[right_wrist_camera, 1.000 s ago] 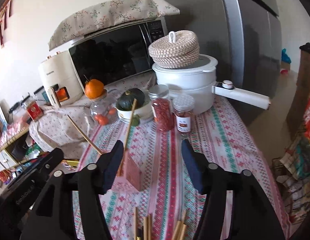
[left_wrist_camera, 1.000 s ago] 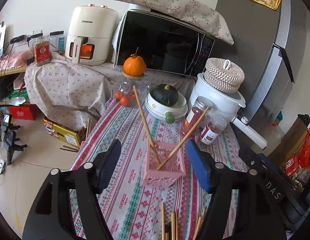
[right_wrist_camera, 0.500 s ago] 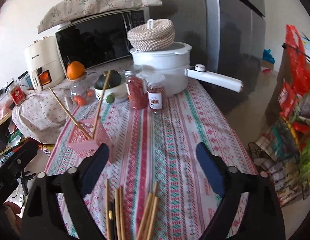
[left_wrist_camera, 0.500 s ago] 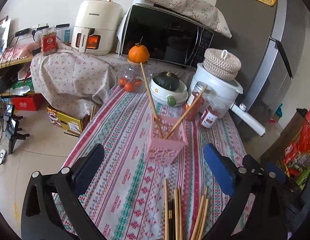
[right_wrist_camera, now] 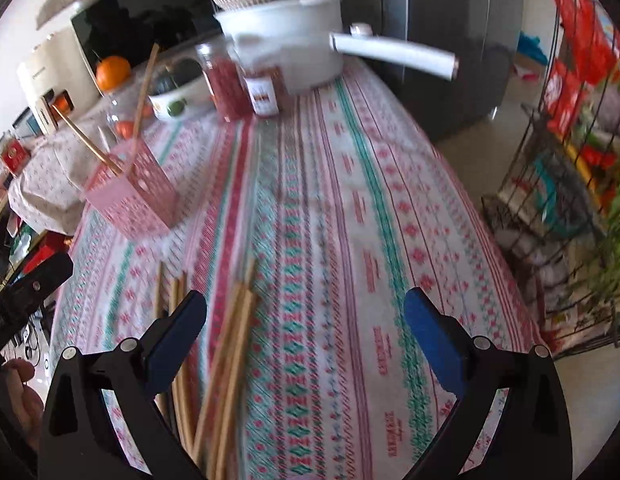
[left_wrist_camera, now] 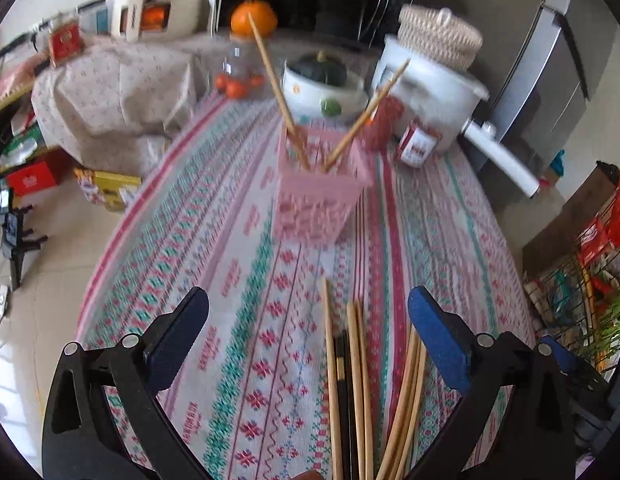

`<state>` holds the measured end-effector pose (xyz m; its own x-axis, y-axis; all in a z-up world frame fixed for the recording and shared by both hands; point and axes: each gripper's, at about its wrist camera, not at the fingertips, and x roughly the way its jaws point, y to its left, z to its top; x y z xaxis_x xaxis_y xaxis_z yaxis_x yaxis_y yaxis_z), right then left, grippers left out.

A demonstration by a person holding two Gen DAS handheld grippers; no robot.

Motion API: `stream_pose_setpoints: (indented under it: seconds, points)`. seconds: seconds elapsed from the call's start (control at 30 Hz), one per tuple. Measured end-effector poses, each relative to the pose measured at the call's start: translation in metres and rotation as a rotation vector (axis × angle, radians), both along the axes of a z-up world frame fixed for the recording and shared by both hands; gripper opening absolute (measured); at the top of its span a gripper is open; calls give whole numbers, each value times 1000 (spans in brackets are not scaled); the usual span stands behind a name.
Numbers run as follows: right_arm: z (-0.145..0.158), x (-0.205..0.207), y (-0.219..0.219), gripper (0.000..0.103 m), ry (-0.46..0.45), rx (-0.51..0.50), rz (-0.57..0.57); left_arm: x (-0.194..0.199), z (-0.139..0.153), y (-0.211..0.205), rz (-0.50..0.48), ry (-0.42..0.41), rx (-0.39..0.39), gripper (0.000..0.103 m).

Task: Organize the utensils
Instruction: 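Move both open tools back down to the chopstick pile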

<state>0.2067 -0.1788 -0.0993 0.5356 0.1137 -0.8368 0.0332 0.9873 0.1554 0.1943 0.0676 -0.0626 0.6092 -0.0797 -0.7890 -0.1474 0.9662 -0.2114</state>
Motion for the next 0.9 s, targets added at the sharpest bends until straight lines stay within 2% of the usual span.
stream_pose_setpoints:
  seconds: [0.17,0.27,0.33,0.43,0.63,0.73,0.77,0.9]
  points:
    - [-18,4,-14,96,111,90,5,19,-34,1,14,193,-2,96]
    - [-30,7,-25,96,195,221,-6,28,-54,8,45,291,-27,96]
    - [-36,8,-30,96,231,277,-16,31,-62,12,61,321,-59,96]
    - [-41,10,-35,96,266,311,-32,35,-70,15,83,348,-73,96]
    - [-41,8,-41,96,271,301,-37,46,-77,7,93,367,-35,96]
    - [-43,6,-45,96,279,306,-38,51,-79,-2,94,360,10,94]
    - [-44,6,-47,96,282,309,-38,52,-79,-6,95,353,30,92]
    - [-45,4,-53,96,290,316,-45,62,-84,-22,78,354,74,72]
